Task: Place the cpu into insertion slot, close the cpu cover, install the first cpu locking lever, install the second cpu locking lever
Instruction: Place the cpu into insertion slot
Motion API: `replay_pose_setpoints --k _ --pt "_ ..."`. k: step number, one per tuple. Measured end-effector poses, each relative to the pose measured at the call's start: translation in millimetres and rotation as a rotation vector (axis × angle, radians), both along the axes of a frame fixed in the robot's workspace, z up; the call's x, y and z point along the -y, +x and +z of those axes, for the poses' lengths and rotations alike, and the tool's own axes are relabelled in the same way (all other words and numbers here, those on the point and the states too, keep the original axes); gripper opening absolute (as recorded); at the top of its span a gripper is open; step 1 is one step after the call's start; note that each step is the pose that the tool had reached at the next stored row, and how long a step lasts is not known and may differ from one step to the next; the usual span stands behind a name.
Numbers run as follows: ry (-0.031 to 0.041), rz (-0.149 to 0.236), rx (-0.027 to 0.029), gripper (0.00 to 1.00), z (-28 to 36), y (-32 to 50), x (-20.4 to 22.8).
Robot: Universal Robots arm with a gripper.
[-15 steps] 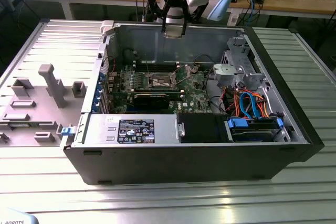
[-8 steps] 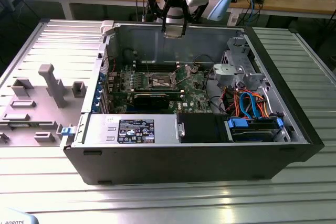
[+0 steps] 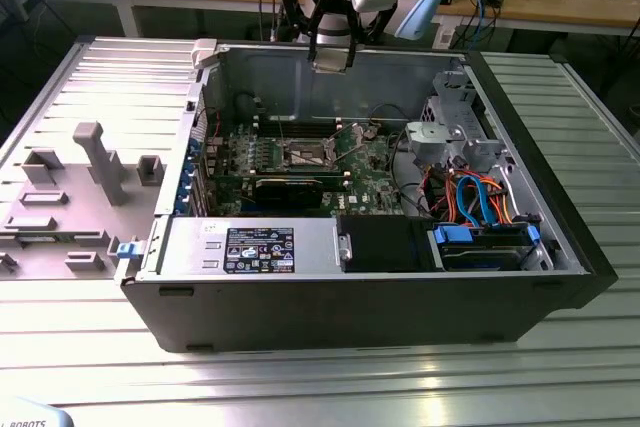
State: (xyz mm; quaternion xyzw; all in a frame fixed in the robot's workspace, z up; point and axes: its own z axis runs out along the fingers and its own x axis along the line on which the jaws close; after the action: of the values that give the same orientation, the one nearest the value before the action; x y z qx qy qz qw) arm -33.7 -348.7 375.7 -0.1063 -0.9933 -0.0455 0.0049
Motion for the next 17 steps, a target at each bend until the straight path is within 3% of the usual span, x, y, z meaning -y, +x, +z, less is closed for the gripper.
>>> replay_pose_setpoints --k 17 --pt "0.0000 -0.015 0.0000 0.54 -0.1 0.0 0.0"
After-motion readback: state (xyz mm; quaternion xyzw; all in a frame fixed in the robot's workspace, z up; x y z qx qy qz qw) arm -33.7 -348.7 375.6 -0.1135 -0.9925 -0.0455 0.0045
